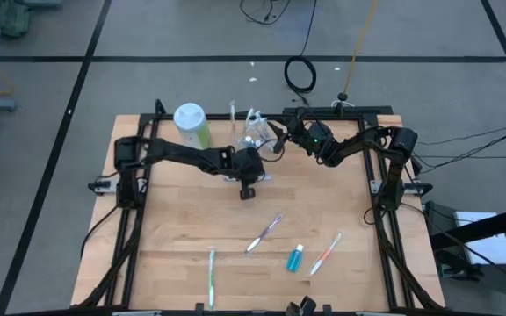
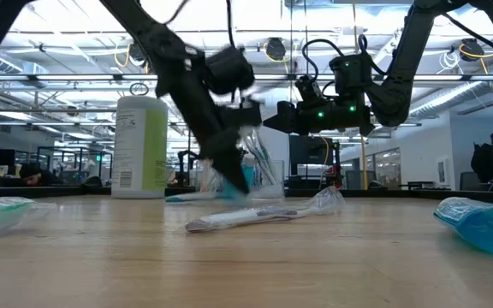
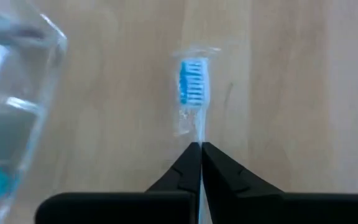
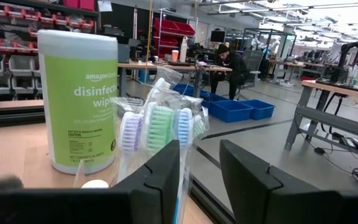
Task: Pick & Place toothbrushing station
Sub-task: Put the blue toothbrush into the transparent organizer
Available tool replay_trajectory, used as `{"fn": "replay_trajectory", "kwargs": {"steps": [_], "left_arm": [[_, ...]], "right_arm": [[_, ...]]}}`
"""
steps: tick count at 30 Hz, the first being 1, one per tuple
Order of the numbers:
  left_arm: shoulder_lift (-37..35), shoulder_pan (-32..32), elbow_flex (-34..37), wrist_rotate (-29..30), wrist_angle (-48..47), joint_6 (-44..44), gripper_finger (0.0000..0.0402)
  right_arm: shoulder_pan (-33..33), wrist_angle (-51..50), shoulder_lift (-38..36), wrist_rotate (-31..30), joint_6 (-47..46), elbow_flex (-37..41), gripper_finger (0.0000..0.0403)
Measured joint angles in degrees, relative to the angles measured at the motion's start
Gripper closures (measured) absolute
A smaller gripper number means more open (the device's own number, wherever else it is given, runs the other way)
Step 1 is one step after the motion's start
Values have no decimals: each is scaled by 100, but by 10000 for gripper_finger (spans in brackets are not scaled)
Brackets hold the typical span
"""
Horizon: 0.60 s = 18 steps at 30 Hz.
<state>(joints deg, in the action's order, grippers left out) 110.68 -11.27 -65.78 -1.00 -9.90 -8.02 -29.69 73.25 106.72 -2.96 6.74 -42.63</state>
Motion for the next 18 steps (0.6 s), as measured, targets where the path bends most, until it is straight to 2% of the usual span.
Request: {"fn": "replay_trajectory", "kwargs": {"steps": [5,7,12,15,18], "left_arm": [[-858,15,-9,-12,-91,304,397],[-1239,15,-9,151,-169,409,396],[-2225,16,1,1116,-311,640,398],[-2673,-9,300,1579,164,761,399],[-3003,-5,993,1821,1632,771,400]], "right_arm": [[0,-24,0,-1,0,0,293],[0,-38,0,-2,-2,0,293],[0,-197,-2,-1,-4,0,293],[0,-245,-2,0,-5,0,293],[0,-275,-2,0,-7,0,293]]}}
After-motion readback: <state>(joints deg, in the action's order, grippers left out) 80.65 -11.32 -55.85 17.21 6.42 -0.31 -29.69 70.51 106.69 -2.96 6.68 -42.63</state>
